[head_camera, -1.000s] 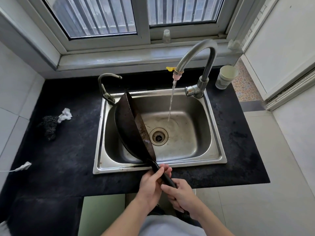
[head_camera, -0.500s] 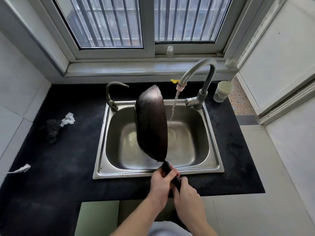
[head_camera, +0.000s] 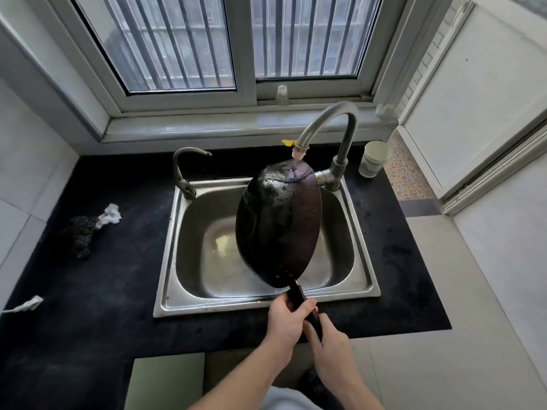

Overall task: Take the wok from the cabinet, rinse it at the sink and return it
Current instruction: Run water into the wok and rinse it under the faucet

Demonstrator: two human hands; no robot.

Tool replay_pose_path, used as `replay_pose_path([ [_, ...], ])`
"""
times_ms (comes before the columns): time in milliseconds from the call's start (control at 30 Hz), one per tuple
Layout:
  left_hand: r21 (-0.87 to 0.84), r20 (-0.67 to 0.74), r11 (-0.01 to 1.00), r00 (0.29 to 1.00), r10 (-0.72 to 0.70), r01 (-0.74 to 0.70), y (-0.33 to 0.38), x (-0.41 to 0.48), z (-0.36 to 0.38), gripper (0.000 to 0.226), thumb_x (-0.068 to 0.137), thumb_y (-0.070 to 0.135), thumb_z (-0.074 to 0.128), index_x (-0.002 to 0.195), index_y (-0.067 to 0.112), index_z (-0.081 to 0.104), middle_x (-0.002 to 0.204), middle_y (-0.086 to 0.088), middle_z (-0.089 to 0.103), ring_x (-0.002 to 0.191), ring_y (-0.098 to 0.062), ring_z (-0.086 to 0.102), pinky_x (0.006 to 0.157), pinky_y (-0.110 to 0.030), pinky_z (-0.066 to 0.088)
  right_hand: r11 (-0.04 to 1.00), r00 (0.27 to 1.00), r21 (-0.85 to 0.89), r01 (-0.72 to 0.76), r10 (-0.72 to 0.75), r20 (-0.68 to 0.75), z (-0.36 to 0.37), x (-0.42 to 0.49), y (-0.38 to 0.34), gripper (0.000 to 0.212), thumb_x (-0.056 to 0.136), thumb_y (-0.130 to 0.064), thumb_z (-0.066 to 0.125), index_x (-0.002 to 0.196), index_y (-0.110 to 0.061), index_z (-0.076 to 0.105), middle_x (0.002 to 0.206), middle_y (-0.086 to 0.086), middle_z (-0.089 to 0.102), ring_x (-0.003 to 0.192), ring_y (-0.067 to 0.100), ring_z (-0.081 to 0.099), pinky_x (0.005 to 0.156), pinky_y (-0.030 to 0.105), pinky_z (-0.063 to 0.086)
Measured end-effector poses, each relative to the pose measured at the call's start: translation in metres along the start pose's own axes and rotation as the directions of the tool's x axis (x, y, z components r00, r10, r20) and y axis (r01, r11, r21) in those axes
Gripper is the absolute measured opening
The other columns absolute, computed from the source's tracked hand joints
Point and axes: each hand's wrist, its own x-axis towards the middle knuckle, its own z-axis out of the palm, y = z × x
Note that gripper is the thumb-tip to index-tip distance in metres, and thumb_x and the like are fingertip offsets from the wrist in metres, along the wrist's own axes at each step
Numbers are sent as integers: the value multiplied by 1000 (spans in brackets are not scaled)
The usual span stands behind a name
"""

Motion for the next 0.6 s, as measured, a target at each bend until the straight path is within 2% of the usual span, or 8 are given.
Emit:
replay_pose_path([
  [167, 11, -27, 1000, 1000, 2, -2, 2, 5, 19, 15, 86, 14, 73, 98, 7, 67, 92, -10, 77, 95, -25, 72, 92, -39, 56, 999, 999, 17, 34, -34, 1, -17, 10, 11, 14, 100, -35, 54, 108, -27, 61, 76, -4, 69, 65, 8, 63, 57, 19, 46],
  [267, 0, -39, 1000, 999, -10, 10, 7, 8, 34, 16, 87, 13, 72, 101, 7, 66, 98, -11, 76, 99, -25, 71, 93, -38, 55, 998, 999, 45, 47, -48, 8, -30, 19, 15, 13, 99, -33, 55, 111, -29, 61, 75, -3, 70, 62, 4, 62, 56, 19, 45],
  [367, -3, -65, 1000, 998, -18, 18, 12, 10, 48, 20, 86, 15, 73, 104, 9, 67, 100, -8, 76, 100, -22, 70, 92, -34, 55, 994, 997, 86, 70, -72, 20, -43, 27, 18, 21, 100, -30, 56, 120, -33, 59, 80, -4, 73, 67, 5, 65, 59, 18, 47],
  [467, -28, -90, 1000, 996, -17, 14, 21, 14, 60, 17, 86, 12, 73, 102, 9, 68, 96, -6, 77, 98, -21, 71, 91, -34, 55, 990, 996, 123, 76, -80, 33, -56, 37, 16, 21, 99, -27, 57, 118, -23, 64, 78, -1, 73, 66, 7, 64, 57, 16, 46],
  [533, -28, -107, 1000, 994, -11, 8, 28, 16, 67, 15, 86, 11, 72, 101, 8, 68, 92, -6, 78, 94, -19, 72, 91, -34, 56, 987, 994, 135, 85, -93, 52, -63, 45, 15, 18, 100, -26, 56, 117, -25, 62, 79, -5, 72, 68, 3, 65, 58, 14, 46],
  [600, -23, -126, 1000, 992, -3, 0, 34, 20, 72, 11, 87, 11, 72, 98, 9, 69, 87, -5, 78, 91, -19, 73, 89, -34, 56, 986, 991, 131, 107, -117, 70, -68, 53, 15, 17, 100, -29, 55, 116, -31, 61, 81, -7, 73, 73, 3, 67, 63, 21, 52],
])
